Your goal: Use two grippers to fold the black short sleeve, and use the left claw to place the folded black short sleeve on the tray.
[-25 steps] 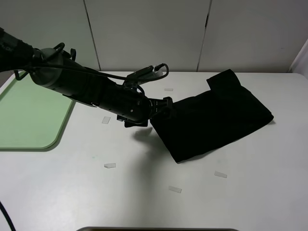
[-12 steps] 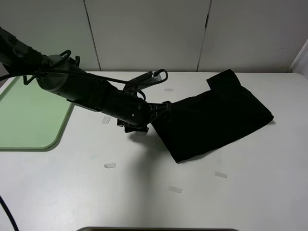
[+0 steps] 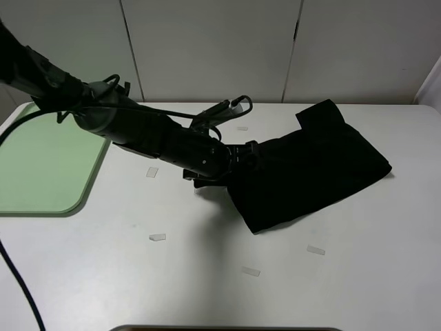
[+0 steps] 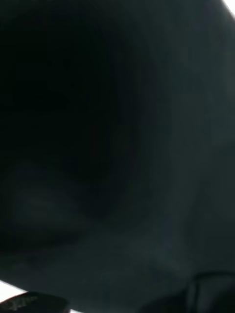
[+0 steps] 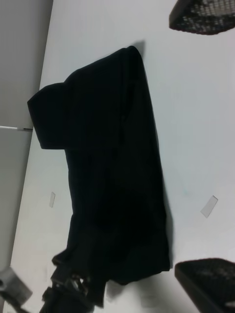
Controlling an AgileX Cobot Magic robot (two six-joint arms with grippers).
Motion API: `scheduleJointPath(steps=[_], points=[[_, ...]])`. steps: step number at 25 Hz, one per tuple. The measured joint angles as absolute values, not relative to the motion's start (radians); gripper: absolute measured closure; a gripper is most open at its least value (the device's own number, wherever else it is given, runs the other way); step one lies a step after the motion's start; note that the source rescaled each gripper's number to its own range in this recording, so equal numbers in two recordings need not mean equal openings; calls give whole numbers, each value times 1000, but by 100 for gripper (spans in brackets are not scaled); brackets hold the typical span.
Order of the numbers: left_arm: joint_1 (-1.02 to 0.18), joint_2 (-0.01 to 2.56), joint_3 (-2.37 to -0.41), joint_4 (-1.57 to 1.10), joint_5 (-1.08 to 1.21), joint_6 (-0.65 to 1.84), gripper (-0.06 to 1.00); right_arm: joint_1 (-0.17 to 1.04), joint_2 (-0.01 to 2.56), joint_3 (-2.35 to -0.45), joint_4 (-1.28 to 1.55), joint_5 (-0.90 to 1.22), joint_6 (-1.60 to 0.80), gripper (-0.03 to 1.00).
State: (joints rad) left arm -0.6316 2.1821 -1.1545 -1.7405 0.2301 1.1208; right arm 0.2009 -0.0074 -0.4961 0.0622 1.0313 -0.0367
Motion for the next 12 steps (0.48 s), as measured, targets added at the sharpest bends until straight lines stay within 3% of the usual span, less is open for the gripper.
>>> scheduleJointPath(steps=[4, 7, 10, 12], points=[[-645, 2198, -1181, -1741, 229, 1114, 2, 201, -7, -496, 62, 1031, -37, -3], [-645, 2209, -1182, -1741, 211, 1104, 32, 201, -7, -496, 62, 1031, -37, -3], [-645, 2225, -1178, -1739, 204, 1104, 71, 201, -7, -496, 62, 1031, -37, -3], [-645, 2228, -1178, -1739, 207, 1104, 86, 201, -7, -496, 62, 1031, -37, -3]])
